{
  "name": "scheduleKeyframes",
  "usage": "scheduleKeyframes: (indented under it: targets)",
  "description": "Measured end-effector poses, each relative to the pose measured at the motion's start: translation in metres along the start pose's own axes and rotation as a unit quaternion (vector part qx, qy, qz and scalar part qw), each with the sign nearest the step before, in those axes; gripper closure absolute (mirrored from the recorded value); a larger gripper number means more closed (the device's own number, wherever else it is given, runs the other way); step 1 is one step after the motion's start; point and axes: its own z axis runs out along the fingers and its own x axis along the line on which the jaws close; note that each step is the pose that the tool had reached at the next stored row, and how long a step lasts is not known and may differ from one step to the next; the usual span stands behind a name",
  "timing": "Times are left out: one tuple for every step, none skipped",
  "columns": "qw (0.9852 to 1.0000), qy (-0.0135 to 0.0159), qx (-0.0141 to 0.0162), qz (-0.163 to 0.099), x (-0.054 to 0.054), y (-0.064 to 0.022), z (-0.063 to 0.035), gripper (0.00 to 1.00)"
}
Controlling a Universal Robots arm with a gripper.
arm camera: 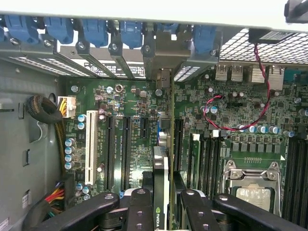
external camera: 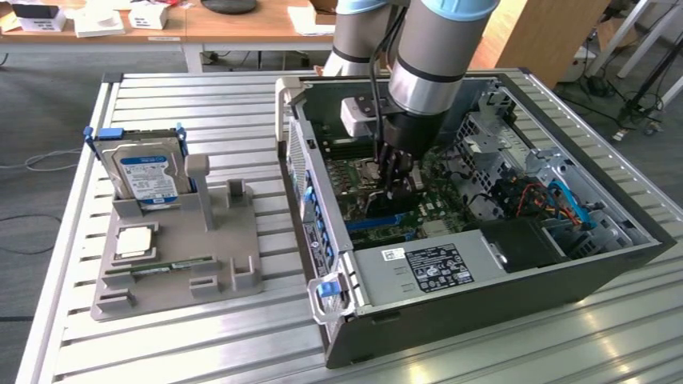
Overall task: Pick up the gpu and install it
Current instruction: 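Insert the gpu into the slot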
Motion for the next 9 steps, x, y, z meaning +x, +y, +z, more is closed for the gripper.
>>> scheduleKeyframes:
  targets:
    - [1.0000, 0.0000, 0.0000, 0.000, 0.0000, 0.0000, 0.0001, 0.73]
    - [1.0000, 0.0000, 0.0000, 0.000, 0.0000, 0.0001, 0.0001, 0.73]
    - [1.0000, 0.0001, 0.0000, 0.000, 0.0000, 0.0002, 0.0002, 0.73]
    - [1.0000, 0.0000, 0.0000, 0.000, 0.0000, 0.0005, 0.0003, 0.73]
    - [1.0000, 0.0000, 0.0001, 0.000, 0.0000, 0.0008, 0.0004, 0.73]
    - [1.0000, 0.0000, 0.0001, 0.000, 0.0000, 0.0009, 0.0005, 0.73]
    - [1.0000, 0.0000, 0.0001, 0.000, 0.0000, 0.0010, 0.0005, 0.73]
    - [1.0000, 0.0000, 0.0001, 0.000, 0.0000, 0.0012, 0.0006, 0.73]
    - [1.0000, -0.0001, 0.0002, 0.000, -0.0001, 0.0015, 0.0006, 0.73]
